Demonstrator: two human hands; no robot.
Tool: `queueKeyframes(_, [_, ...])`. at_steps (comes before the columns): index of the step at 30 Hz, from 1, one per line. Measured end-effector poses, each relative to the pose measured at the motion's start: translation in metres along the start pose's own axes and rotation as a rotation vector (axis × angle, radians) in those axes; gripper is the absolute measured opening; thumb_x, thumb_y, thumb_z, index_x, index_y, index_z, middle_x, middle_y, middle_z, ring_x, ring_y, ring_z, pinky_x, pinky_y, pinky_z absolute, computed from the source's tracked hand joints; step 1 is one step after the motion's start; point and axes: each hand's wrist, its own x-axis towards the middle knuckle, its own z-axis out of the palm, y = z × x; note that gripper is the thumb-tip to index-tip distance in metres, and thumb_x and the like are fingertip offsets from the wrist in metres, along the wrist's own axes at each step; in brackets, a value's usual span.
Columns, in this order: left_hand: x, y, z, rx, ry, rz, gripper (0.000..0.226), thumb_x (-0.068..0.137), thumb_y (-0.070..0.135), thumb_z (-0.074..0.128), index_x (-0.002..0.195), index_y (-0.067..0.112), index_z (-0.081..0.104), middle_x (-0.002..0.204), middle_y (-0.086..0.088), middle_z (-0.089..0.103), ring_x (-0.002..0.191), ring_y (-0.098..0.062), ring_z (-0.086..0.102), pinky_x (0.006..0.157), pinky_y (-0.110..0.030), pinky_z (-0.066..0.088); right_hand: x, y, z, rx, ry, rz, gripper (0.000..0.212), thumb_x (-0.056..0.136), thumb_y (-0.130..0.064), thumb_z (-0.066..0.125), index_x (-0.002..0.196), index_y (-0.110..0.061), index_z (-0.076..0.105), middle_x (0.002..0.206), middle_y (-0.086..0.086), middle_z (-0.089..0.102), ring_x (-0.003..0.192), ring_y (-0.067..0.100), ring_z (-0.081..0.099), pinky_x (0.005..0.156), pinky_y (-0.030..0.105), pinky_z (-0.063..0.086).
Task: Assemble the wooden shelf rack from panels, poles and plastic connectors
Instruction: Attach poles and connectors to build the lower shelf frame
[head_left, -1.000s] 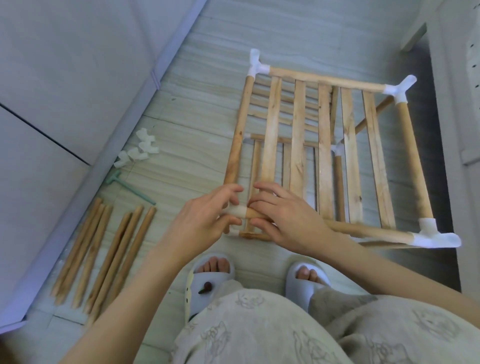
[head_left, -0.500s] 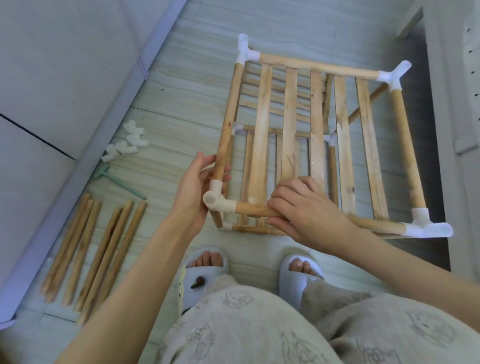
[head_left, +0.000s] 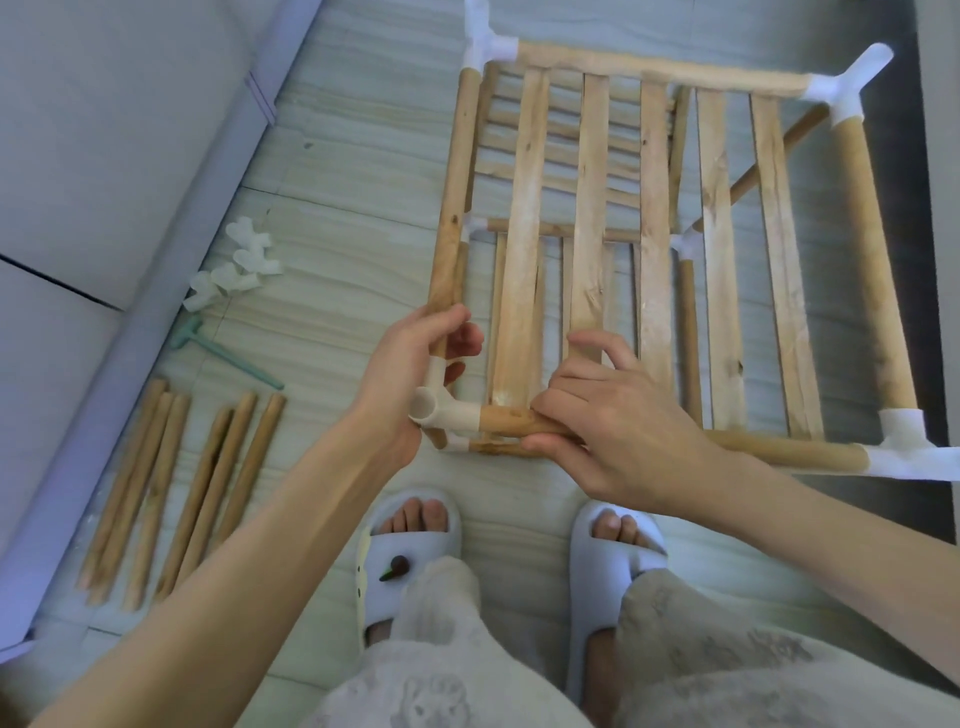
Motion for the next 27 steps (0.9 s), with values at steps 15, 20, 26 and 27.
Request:
queueKeyframes(15, [0.004,0.005,-0.002,0.063,-0.034,-0.007,0.026,0.093,0.041,0.051,0.088,0.016,0.057,0.056,0.005,0.05,0.055,-0.011,0.053,0.064,-0.027,0.047,-0.002,-0.002,-0.002,0.044,-0.045,0.022,0.04,0.088,-0.038,0.043,0.077,-0.008,0.068,0.068,0.002,0.064,0.074,0.021,0.062,0.104,0.04,0.036])
queueKeyframes(20, [0.018,0.014,0.001,0.056,-0.035,0.038,0.035,0.096,0.05,0.036,0.102,0.02,0.055,0.048,0.006,0.041,0.042,-0.009,0.04,0.049,-0.024,0.041,0.004,0.003,-0.01,-0.067,-0.095,-0.076,0.047,0.09,-0.043,0.037,0.075,-0.011,0.068,0.066,-0.001,0.065,0.075,0.018,0.062,0.101,0.036,0.04])
queueKeyframes(26, [0.024,0.006,0.004,-0.085,-0.077,0.027,0.036,0.1,0.042,0.03,0.079,0.016,0.042,0.045,0.006,0.035,0.039,-0.009,0.034,0.041,-0.02,0.036,0.0,-0.002,-0.007,-0.04,-0.055,-0.054,0.043,0.09,-0.039,0.038,0.071,-0.011,0.064,0.061,-0.001,0.061,0.07,0.017,0.058,0.102,0.039,0.039])
queueKeyframes(27, [0.025,0.006,0.004,-0.087,-0.069,0.031,0.037,0.101,0.042,0.029,0.078,0.016,0.042,0.045,0.006,0.036,0.04,-0.009,0.036,0.041,-0.02,0.037,0.0,-0.002,-0.006,-0.036,-0.055,-0.049,0.042,0.09,-0.038,0.039,0.07,-0.011,0.064,0.061,-0.001,0.061,0.07,0.017,0.058,0.102,0.039,0.039])
